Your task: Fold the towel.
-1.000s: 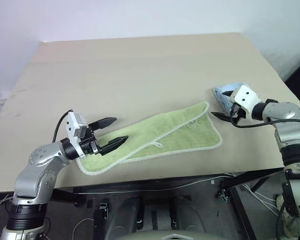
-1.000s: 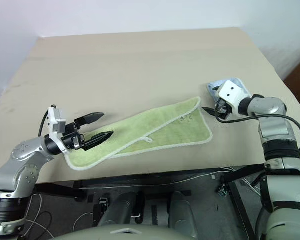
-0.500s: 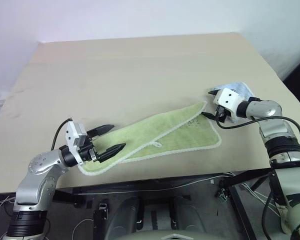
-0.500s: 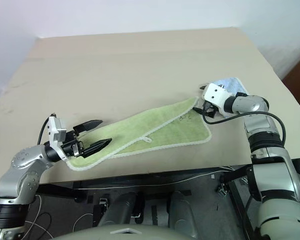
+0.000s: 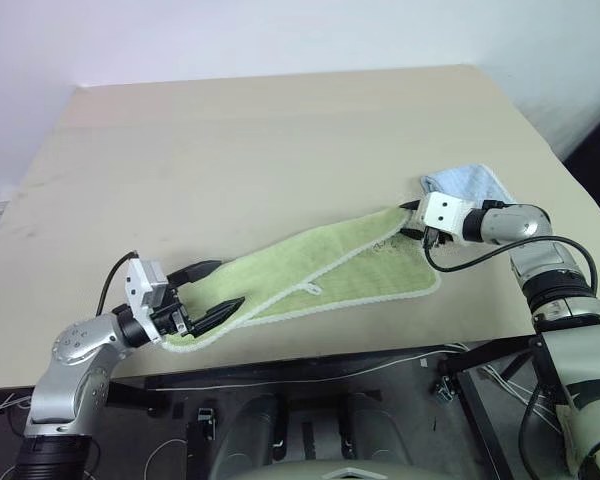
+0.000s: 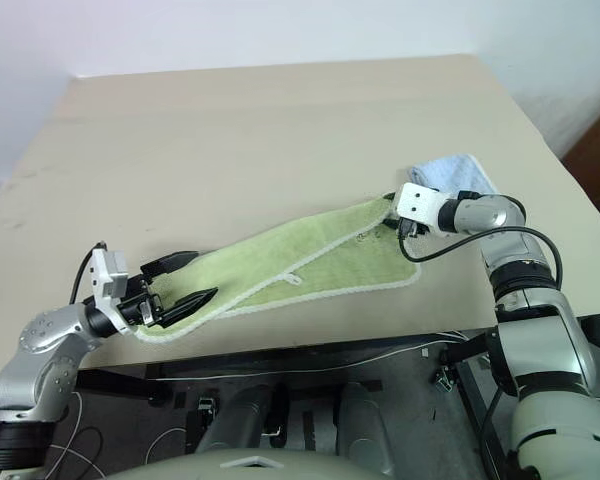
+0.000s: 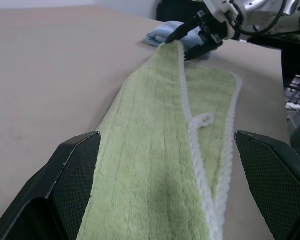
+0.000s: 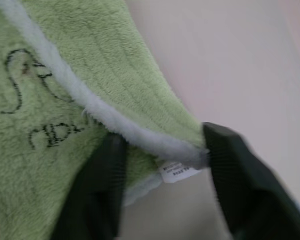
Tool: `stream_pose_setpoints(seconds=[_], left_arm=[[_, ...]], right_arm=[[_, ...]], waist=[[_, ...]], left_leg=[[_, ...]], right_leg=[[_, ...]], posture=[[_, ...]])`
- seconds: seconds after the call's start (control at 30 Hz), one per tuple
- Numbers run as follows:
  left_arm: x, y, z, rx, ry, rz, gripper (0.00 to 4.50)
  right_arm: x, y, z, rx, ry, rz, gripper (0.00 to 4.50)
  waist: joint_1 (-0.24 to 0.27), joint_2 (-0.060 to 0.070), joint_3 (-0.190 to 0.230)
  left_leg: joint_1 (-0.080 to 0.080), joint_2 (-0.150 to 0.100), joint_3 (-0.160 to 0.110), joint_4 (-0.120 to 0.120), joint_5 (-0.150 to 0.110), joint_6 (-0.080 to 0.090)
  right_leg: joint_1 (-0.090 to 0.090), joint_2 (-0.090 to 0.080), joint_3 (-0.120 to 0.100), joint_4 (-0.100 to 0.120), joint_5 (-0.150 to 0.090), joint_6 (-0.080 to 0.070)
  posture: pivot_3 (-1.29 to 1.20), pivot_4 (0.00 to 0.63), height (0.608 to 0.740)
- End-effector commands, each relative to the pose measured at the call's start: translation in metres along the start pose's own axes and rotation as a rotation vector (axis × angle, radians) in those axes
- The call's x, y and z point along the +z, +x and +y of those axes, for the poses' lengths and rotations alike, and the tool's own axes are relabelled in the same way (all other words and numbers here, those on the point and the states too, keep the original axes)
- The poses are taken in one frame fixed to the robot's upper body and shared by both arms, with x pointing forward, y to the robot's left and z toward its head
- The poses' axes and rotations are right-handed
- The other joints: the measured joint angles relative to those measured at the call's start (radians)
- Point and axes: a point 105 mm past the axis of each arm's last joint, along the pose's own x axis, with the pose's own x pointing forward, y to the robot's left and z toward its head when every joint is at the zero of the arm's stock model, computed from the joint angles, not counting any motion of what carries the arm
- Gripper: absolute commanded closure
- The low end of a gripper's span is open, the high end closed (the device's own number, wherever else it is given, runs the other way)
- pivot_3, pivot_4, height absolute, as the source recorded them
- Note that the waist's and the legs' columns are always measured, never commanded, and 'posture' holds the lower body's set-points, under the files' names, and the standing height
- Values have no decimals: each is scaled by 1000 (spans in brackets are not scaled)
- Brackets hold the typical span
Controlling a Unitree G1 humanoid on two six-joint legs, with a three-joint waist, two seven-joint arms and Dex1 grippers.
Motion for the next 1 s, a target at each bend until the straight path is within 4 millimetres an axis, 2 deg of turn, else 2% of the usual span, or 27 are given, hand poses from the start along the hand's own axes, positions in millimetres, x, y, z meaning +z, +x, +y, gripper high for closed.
stream_pose_setpoints(seconds=[0.03, 0.13, 0.47, 0.67, 0.83, 1.0], left_arm=[[2, -5, 2, 7, 41, -18, 0], [0, -5, 5, 11, 45, -21, 0], [-1, -4, 10, -2, 53, -26, 0], [0, 2, 4, -44, 55, -23, 0], [0, 4, -6, -91, 59, -6, 0], [3, 10, -25, -175, 65, 24, 0]], right_arm=[[15, -1, -15, -30, -42, -46, 3424], [19, 0, -18, -35, -45, -57, 4480], [20, -15, -36, -86, -44, -47, 4480], [45, -31, -61, -120, 9, -105, 4480], [80, -45, -83, -154, 84, -199, 4480], [113, -54, -91, -177, 71, -270, 4480]], waist=[[0, 0, 0], [0, 0, 0], [0, 0, 0], [0, 1, 0], [1, 1, 1], [2, 1, 1]], left_leg=[[0, 0, 0, 0, 0, 0], [1, 0, 0, 0, 0, 0], [1, 0, 0, 0, 0, 0], [1, 0, 0, 0, 0, 0], [1, 0, 0, -1, 0, 0], [0, 0, 0, -2, 0, 0]], right_leg=[[0, 0, 0, 0, 0, 0], [0, 0, 0, 0, 0, 0], [0, 0, 0, 0, 0, 0], [0, 0, 0, 1, 0, 0], [0, 0, 0, 1, 0, 0], [0, 0, 1, 0, 0, 0]], posture=[[0, 150, 740], [0, 150, 740], [0, 150, 740], [0, 150, 740], [0, 150, 740], [0, 150, 740]])
